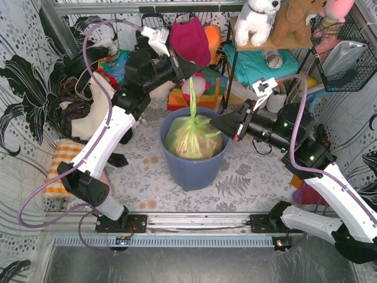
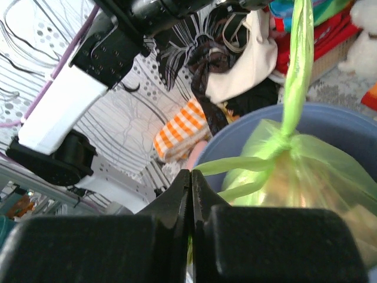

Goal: Tie the trash bag

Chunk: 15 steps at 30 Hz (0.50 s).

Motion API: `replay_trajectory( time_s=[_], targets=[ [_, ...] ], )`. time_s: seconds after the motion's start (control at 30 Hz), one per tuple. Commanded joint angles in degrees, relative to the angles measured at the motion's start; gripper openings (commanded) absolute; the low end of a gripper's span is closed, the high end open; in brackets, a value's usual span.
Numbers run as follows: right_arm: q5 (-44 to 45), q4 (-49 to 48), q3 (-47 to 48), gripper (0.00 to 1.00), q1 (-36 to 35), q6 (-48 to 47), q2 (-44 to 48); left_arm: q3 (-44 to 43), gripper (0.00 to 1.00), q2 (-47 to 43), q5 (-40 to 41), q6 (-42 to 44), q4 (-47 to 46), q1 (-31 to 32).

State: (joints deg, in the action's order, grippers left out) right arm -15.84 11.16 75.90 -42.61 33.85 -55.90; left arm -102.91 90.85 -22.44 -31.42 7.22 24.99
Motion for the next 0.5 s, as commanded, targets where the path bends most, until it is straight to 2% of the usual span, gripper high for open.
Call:
replay_trajectory(
  time_s=[0.0,0.27,0.37,0.47],
  targets=[
    [-4.9,-0.8,-5.1,0.0,0.2,2.6,4.4,7.2,0.0,-3.1,1.8,-0.2,-6.1,-0.5],
    [-17.9,-2.7,-18.2,0.0,0.2,7.2,11.6,16.1,0.0,-7.0,8.5,2.5,-2.5,-0.5],
    [-22.1,-3.5,-25.6,0.0,0.2,9.7,14.8,20.4,0.0,-7.7,13.0,3.7,-1.0,-0.7],
    [-26.6,-8.6,-34.1,0.0,0.2,14.9,18.1,22.9,0.0,-6.8,17.9,5.7,1.1,-1.2]
  ],
)
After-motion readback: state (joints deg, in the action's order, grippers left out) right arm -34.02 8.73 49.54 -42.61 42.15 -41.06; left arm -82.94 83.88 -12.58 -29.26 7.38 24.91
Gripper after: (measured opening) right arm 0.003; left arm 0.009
